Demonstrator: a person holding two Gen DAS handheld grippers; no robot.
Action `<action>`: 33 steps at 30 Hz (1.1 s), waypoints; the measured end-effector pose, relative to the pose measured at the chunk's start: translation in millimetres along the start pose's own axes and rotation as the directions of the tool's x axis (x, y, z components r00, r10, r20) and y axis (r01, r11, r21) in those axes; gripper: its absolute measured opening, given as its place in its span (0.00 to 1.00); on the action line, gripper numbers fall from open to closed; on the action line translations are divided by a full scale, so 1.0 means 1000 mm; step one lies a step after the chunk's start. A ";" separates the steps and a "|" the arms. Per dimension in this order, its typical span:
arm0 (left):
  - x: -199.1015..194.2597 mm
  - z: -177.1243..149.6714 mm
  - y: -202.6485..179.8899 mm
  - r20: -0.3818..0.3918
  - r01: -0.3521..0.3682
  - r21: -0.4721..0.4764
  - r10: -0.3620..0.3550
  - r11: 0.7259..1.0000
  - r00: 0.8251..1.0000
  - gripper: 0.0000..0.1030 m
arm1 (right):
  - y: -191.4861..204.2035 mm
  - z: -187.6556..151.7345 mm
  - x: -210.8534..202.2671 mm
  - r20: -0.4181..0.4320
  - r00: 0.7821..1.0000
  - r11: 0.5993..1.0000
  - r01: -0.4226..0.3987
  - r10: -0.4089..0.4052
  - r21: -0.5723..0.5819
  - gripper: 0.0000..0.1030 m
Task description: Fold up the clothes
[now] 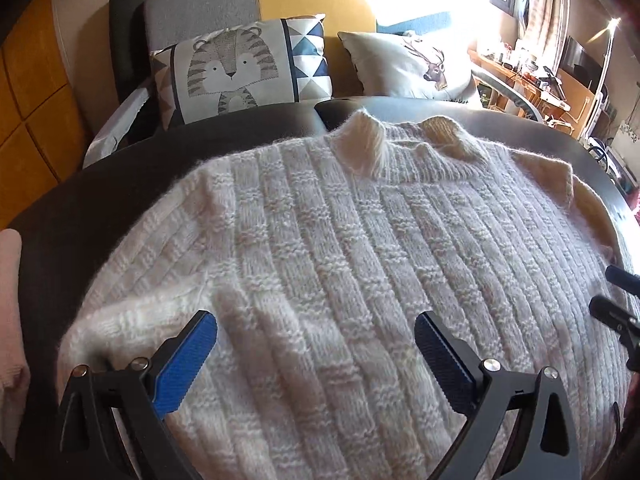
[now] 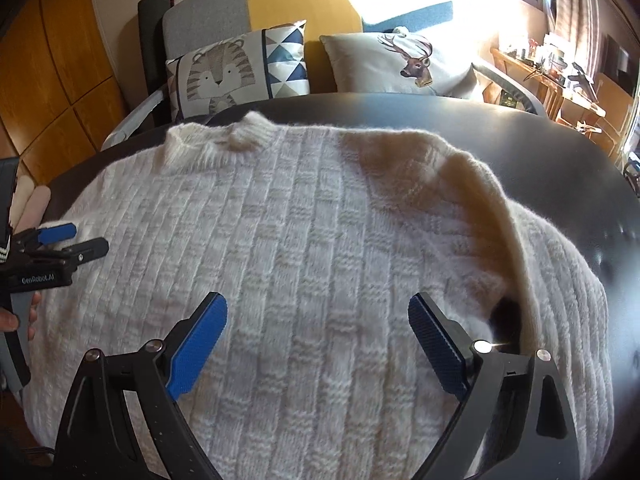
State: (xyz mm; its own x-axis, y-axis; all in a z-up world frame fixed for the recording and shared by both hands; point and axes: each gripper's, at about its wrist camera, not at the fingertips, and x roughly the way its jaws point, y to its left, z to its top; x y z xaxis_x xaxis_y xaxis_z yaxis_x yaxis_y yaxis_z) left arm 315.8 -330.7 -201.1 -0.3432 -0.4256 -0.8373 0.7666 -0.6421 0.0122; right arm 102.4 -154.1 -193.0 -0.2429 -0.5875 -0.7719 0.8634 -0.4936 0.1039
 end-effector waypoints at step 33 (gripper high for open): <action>0.013 0.040 0.013 0.044 0.031 -0.046 -0.029 0.998 0.999 1.00 | -0.013 0.061 0.034 -0.034 0.999 0.994 -0.006 0.010 0.108 1.00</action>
State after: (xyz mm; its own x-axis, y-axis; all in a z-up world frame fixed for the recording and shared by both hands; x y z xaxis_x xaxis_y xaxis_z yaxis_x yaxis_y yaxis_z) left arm 299.7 -369.4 -190.0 -0.3887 -0.4350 -0.8122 0.7801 -0.6244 -0.0389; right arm 56.1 -207.1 -182.2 -0.2193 -0.5704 -0.7915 0.8121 -0.5563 0.1759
